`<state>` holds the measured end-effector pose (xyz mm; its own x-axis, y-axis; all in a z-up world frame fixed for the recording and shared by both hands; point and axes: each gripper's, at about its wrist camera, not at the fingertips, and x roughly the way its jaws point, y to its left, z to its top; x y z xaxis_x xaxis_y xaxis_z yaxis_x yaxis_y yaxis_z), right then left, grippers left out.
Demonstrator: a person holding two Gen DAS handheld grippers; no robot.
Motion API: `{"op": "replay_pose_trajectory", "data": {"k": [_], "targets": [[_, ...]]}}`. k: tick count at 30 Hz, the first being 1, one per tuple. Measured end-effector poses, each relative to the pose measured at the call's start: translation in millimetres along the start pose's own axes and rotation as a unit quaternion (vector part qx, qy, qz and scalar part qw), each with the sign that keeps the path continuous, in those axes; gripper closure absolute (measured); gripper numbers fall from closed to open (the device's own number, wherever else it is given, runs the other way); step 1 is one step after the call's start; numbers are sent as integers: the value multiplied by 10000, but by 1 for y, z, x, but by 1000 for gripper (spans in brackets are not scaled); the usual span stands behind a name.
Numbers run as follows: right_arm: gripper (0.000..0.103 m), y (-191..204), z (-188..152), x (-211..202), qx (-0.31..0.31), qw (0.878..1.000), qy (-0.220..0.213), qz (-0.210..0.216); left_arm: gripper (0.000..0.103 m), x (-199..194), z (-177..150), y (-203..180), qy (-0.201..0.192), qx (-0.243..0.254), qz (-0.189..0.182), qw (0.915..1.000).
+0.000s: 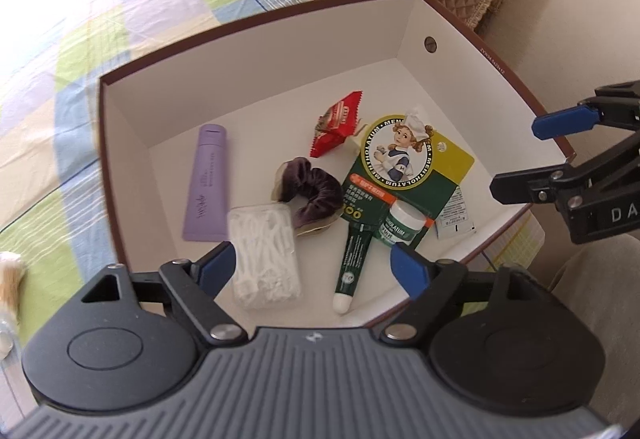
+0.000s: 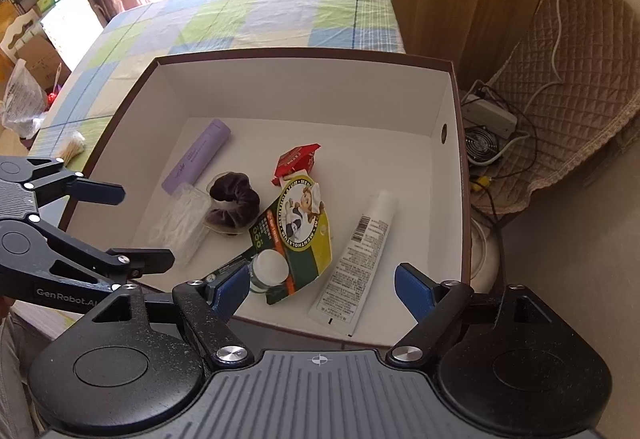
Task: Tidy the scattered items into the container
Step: 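Open both grippers to drop the lip balm and jar card into the box, then withdraw both grippers from the box back over the bed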
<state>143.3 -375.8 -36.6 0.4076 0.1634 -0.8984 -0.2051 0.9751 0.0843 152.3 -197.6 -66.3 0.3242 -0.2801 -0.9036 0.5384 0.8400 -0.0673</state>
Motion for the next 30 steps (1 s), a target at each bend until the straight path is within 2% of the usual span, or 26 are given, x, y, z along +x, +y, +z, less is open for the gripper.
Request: {"op": "replay_pose_trajectory", "data": {"k": [4,13,30], "targets": [[18,6,-5,-10,144,9998,-81,-83,15,-14,-7,3,-21,-88,165,9998],[18,22,-15,-31,347,9991,-237,-85,15,-44,-25,11,-152,-342,432,9984],[18,75,-45,-55,342,9986,-407,60,14,-90,-73,25,-334,-717,575,9952]]}}
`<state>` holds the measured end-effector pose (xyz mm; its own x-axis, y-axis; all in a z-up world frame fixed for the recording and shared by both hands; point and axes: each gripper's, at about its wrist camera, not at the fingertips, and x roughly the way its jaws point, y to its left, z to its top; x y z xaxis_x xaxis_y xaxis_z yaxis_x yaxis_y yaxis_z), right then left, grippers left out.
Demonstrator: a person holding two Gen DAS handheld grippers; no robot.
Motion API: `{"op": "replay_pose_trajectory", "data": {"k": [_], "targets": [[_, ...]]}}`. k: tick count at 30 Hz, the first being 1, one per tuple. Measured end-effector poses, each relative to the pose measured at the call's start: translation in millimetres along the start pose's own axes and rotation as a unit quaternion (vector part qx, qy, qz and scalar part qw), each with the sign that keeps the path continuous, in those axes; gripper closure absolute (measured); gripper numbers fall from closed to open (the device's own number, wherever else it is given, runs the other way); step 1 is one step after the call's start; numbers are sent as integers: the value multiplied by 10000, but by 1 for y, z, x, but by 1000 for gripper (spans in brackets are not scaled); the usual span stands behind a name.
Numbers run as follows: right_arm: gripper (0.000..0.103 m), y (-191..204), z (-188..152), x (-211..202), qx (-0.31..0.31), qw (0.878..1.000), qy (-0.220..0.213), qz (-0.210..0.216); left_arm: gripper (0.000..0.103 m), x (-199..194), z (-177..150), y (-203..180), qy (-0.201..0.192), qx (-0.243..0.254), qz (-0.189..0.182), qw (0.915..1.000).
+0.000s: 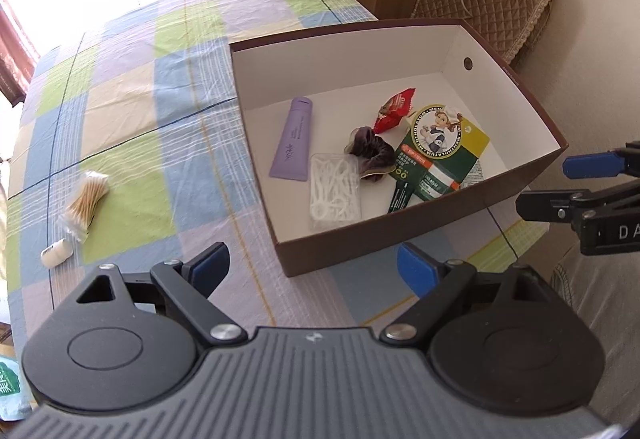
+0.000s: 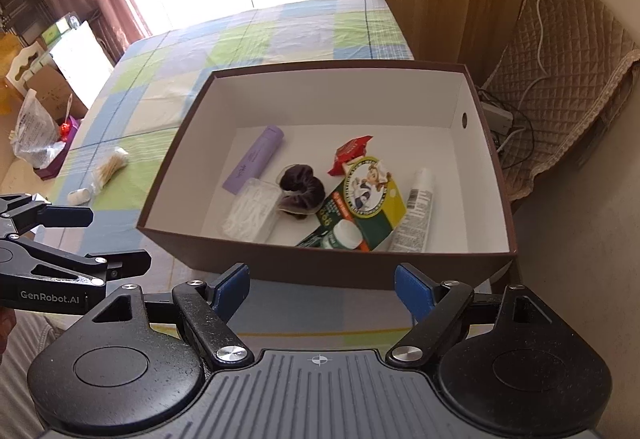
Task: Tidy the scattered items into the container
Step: 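Withdraw both grippers from the box back over the bed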
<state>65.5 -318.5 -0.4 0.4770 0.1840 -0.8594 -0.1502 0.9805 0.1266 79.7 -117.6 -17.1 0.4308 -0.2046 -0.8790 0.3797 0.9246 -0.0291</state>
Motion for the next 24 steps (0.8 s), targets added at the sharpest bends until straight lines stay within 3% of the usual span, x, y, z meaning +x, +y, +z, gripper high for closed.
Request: {"op": "replay_pose_trajectory", "data": {"k": [24], "targets": [[18,90,-4,16,-534,9957,-37,750,14,-46,-60,68,-152,-835,540,9949]]}}
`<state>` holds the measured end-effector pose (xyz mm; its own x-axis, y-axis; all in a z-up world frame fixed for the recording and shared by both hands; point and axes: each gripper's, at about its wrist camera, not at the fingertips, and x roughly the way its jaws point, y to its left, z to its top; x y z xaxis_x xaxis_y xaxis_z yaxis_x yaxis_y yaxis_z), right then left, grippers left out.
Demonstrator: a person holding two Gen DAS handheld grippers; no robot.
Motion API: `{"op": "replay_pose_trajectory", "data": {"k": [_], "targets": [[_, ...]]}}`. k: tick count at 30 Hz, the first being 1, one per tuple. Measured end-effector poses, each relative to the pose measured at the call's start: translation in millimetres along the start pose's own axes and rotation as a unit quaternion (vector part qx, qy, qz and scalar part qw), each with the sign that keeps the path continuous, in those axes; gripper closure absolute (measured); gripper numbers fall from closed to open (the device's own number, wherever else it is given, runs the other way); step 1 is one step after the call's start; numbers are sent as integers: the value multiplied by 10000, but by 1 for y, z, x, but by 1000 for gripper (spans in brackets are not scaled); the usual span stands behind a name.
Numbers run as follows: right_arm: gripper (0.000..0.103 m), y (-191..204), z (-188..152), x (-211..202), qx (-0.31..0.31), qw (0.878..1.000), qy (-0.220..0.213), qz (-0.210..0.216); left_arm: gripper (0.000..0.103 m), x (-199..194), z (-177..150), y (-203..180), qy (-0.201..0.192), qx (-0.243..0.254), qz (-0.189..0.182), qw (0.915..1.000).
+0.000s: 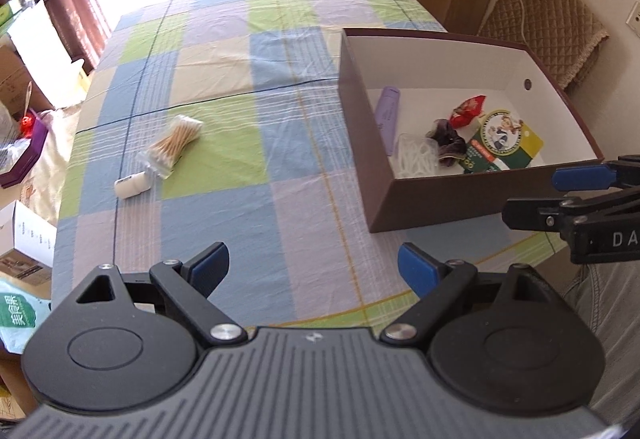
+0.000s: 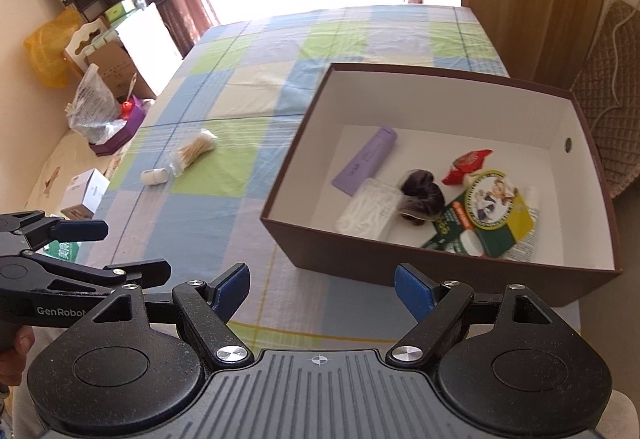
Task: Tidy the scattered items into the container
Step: 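Withdraw both grippers from the box back over the bed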
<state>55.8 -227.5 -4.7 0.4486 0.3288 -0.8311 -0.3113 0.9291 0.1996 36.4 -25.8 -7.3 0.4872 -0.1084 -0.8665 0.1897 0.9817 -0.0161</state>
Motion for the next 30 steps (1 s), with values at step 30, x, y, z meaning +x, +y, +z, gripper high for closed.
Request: {"op": "replay_pose_trajectory", "data": {"k": [30], "targets": [[18,46,32,57,-525,9957,-190,743,14,23,-13,80,208,-736,546,9956]]}}
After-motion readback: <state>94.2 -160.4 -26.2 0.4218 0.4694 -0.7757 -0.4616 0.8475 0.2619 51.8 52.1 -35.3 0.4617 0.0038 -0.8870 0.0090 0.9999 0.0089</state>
